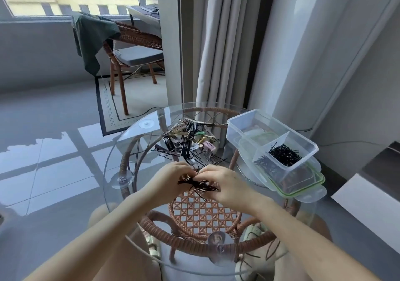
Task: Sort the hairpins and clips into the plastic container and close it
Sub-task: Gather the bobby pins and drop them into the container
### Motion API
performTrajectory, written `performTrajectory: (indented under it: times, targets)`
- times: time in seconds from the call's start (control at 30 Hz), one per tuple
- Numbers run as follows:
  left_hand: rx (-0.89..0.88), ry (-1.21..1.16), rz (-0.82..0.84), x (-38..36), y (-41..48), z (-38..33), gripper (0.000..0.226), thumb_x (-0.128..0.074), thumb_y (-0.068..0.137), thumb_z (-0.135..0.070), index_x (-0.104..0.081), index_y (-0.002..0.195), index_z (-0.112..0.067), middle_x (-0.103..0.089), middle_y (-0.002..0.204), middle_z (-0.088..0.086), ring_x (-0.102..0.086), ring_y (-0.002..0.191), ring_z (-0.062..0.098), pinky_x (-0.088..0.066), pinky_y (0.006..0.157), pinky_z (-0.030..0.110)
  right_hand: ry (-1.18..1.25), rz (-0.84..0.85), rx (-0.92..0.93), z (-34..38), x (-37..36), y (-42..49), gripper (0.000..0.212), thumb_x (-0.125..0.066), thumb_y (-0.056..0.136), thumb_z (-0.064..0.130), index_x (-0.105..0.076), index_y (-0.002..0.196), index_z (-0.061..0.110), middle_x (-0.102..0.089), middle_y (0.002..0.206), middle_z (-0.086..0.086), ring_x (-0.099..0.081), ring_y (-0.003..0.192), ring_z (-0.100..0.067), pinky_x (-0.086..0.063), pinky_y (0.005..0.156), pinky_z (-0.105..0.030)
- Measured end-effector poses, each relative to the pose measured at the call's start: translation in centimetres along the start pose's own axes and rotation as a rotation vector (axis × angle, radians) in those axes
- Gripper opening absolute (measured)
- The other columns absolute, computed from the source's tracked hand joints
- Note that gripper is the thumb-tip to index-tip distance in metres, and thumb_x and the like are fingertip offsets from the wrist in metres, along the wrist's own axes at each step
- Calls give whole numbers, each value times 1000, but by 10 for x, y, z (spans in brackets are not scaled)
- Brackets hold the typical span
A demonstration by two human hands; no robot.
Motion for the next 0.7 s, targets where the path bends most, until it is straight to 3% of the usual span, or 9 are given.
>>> performTrajectory:
  times: [0.1, 0.2, 0.3, 0.47, 0.6, 0.7]
  targets:
    - [0, -21, -14, 1, -5, 1, 22, -69, 79, -19, -70, 101, -21, -69, 100, -5, -60, 91, 12, -50, 86, 32, -136, -44, -45, -7, 16, -14, 64, -72, 73, 41, -47, 132, 33, -47, 125, 13, -41, 114, -10, -39, 91, -26]
    - [9, -40, -3, 3, -6, 1, 22, -69, 78, -16, -71, 99, -21, -70, 100, -6, -61, 92, 11, -50, 86, 31, -267, 56, -113, -23, 16, -17, 91, -70, 67, 57, -29, 143, 30, -33, 141, 10, -28, 126, -13, -27, 108, -31]
    - [17, -11, 10, 5, -6, 0, 30, -71, 77, -18, -67, 107, -22, -68, 105, -5, -60, 94, 11, -49, 88, 31, -268, 134, -129, -29, 5, -10, 94, -68, 68, 61, -25, 145, 27, -32, 145, 9, -26, 129, -14, -22, 112, -33]
    - [156, 55, 149, -4, -11, 13, 86, -77, 66, -33, -33, 139, -25, -41, 131, -1, -34, 124, 17, -33, 106, 34, -218, 148, -90, -17, -7, 14, 75, -68, 76, 47, -39, 140, 20, -44, 130, 1, -36, 119, -17, -31, 106, -33]
    - [169, 119, 127, 0, -16, 15, 84, -75, 69, -37, -32, 140, -25, -40, 135, 0, -33, 126, 17, -32, 107, 31, -175, 141, -19, -1, -16, 25, 40, -61, 87, 28, -56, 124, 16, -54, 112, -4, -50, 108, -21, -41, 97, -36]
    - [183, 166, 51, 10, -20, 19, 83, -74, 69, -43, -34, 140, -26, -38, 137, -2, -31, 127, 16, -31, 107, 31, -263, 144, 56, 8, -20, 24, 26, -53, 92, 19, -58, 116, 10, -57, 108, -9, -53, 104, -25, -44, 93, -37]
Point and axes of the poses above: each hand's wrist, its own y-axis towards the middle knuckle, its own x-axis out of the back of the hand, z = x × y, the point moved 10 cm from there along y, towards the middle knuckle
